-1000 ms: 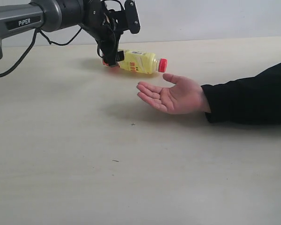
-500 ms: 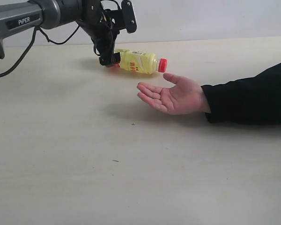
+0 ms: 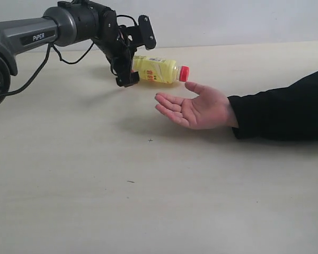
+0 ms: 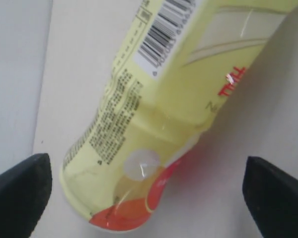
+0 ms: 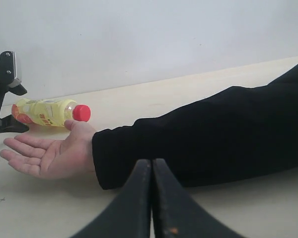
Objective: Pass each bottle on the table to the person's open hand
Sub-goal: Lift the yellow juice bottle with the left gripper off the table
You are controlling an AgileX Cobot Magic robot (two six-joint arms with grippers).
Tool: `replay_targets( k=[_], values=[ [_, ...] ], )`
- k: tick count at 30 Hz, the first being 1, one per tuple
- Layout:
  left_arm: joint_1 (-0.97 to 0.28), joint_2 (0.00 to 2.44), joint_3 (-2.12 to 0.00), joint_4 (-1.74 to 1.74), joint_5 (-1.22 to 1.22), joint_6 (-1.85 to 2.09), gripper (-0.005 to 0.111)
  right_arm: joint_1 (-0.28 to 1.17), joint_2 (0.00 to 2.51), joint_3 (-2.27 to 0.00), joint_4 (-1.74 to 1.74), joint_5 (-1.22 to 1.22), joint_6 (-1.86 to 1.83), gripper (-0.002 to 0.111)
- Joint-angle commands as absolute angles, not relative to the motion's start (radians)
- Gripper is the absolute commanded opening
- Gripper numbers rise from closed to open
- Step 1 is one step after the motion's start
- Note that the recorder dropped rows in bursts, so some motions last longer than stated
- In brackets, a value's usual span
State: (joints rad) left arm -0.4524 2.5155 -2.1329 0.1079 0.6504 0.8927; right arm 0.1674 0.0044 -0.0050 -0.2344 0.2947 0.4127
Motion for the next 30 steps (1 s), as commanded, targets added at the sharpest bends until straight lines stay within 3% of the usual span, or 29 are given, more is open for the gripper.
replay_targets(
  k=[1,30],
  values=[
    [-0.448,2.518,-2.140,0.109,0.586,0.882,0.105,0.162,0.000,0.000,-0.235,0.287,0.412,0.000],
    [-0.448,2.520,-2.140,0.109,0.604,0.881,0.105,0.162,0.066,0.000,-0.235,0.287,0.412,0.000]
  ],
)
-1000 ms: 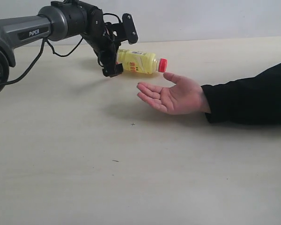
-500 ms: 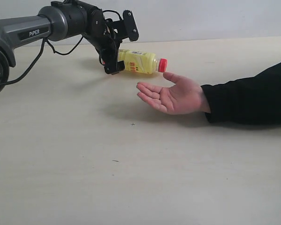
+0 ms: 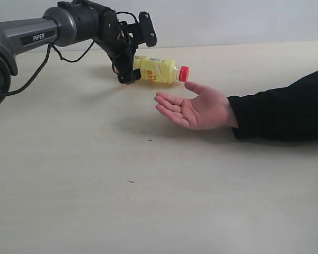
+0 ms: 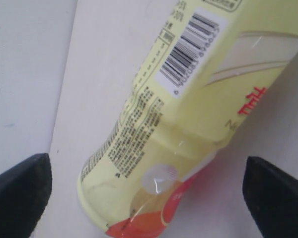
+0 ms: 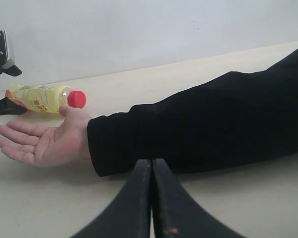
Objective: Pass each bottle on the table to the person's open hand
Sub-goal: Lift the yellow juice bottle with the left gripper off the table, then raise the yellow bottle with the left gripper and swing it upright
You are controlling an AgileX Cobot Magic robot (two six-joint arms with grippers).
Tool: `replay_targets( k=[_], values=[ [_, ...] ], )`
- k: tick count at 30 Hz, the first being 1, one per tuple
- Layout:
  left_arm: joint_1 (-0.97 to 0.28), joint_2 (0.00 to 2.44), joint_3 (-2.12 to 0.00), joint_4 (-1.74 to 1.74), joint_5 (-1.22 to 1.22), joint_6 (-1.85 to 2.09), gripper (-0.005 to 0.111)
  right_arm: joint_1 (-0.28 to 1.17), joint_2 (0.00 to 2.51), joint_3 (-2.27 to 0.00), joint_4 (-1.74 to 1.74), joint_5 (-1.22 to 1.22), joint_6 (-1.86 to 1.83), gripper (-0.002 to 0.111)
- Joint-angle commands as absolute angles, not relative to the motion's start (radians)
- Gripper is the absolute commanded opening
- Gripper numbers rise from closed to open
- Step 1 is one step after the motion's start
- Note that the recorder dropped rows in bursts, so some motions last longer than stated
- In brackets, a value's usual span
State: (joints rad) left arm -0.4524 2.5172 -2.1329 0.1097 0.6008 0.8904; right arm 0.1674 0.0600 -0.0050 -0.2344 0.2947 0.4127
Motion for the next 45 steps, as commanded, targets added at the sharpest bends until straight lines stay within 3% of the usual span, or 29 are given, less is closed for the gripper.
replay_targets(
  k=[1,25,45],
  values=[
    [-0.448,2.520,-2.140,0.109,0.604,0.881,0.105,0.162,0.066,0.000,-0.235,0.287,0.412,0.000],
    [-0.448,2.523,-2.140,0.124,0.574,0.946,0.105,0.162,0.066,0.000,-0.235,0.287,0.412,0.000],
    [-0.448,2.612,-2.140,0.128,0.334,1.038,0.105,0.162,0.066,0.000,-0.235,0.287,0.412,0.000]
  ],
)
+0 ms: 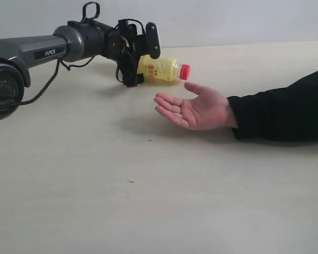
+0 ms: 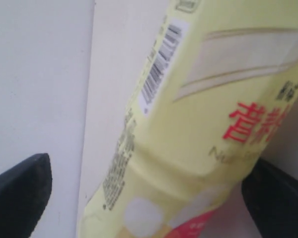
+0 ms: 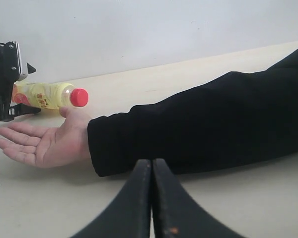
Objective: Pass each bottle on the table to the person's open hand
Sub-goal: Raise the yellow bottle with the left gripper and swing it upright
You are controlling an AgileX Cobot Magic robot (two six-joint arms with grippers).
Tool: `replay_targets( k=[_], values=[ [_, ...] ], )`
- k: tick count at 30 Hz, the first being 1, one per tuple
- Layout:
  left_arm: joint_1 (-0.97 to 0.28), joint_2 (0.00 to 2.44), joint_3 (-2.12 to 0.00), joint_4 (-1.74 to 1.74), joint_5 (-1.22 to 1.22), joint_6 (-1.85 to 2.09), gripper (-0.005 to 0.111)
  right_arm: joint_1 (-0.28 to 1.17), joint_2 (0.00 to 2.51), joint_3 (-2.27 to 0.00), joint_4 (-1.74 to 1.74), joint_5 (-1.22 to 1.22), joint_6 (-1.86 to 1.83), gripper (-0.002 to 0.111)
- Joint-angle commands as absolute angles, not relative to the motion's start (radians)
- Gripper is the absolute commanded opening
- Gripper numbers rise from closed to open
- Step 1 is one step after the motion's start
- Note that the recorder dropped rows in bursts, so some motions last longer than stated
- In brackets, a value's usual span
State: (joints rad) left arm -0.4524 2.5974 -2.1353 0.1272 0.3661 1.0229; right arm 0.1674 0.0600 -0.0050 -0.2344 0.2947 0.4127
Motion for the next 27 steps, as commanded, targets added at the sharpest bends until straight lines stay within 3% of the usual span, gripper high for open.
replay_targets(
  k=[1,4,7,10,15,17,27],
  values=[
    [-0.448,2.617,-2.140,0.128,0.334,1.038,0.105,0.162,0.066,0.000,-0.235,0.287,0.412,0.000],
    [-0.448,2.630,-2.140,0.128,0.329,1.038,0.104,0.162,0.066,0.000,-0.235,0.287,0.412,0.000],
    [-0.448,2.647,-2.140,0.128,0.322,1.055,0.093,0.162,0.066,0.000,-0.235,0.287,0.412,0.000],
    [-0.450,2.661,-2.140,0.128,0.322,1.068,0.067,0.162,0.066,0.000,-0.235,0.287,0.412,0.000],
    [-0.450,2.663,-2.140,0.128,0.326,1.068,0.014,0.162,0.066,0.000,-0.235,0.287,0.412,0.000],
    [-0.450,2.663,-2.140,0.128,0.326,1.070,0.000,0.162,0.066,0.000,-0.235,0.287,0.412,0.000],
    [-0.450,2.654,-2.140,0.128,0.333,1.062,0.000,0.162,0.066,0.000,-0.235,0.287,0.412,0.000]
  ],
)
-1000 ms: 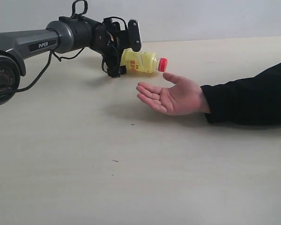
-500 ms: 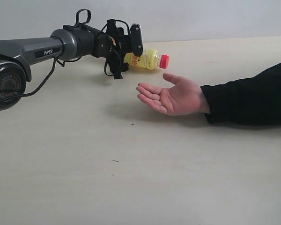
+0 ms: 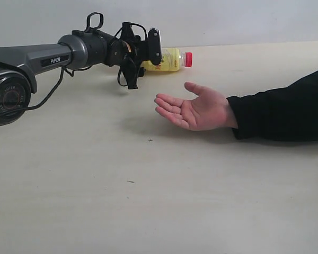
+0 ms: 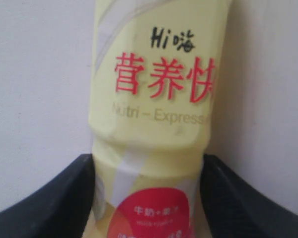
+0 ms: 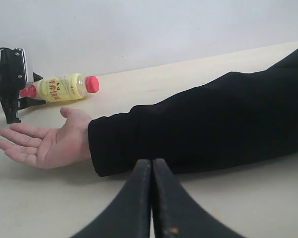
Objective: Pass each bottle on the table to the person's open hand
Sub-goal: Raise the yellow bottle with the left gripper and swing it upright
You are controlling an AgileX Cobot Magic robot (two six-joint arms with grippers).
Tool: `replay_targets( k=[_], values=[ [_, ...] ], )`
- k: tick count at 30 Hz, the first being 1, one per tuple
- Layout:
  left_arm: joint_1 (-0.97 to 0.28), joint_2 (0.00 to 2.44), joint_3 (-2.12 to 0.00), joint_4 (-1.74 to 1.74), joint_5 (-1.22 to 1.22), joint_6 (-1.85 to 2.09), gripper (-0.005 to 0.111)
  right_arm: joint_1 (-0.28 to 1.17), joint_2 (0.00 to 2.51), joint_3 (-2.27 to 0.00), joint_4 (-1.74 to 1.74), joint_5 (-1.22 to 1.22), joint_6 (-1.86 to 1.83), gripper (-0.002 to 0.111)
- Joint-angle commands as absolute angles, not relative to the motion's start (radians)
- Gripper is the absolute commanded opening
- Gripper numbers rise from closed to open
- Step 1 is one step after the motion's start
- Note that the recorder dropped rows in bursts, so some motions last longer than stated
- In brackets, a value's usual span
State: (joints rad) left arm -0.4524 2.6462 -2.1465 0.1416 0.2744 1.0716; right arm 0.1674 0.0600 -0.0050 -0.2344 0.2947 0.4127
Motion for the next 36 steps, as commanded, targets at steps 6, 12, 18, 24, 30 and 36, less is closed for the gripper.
replay_targets(
  k=[6,12,18,24,30,36],
  values=[
    [-0.450,2.602,-2.140,0.128,0.373,0.991,0.000,0.162,0.066,0.000,-0.235,0.287,0.412,0.000],
    [-0.450,2.560,-2.140,0.128,0.424,0.934,0.000,0.162,0.066,0.000,-0.235,0.287,0.412,0.000],
    [-0.450,2.539,-2.140,0.128,0.466,0.878,0.000,0.162,0.066,0.000,-0.235,0.287,0.412,0.000],
    [-0.450,2.537,-2.140,0.128,0.520,0.809,0.000,0.162,0.066,0.000,-0.235,0.282,0.412,0.000],
    [-0.450,2.517,-2.140,0.128,0.549,0.761,0.000,0.162,0.066,0.000,-0.235,0.282,0.412,0.000],
    [-0.461,2.487,-2.140,0.128,0.599,0.728,0.000,0.162,0.066,0.000,-0.235,0.282,0.412,0.000]
  ],
)
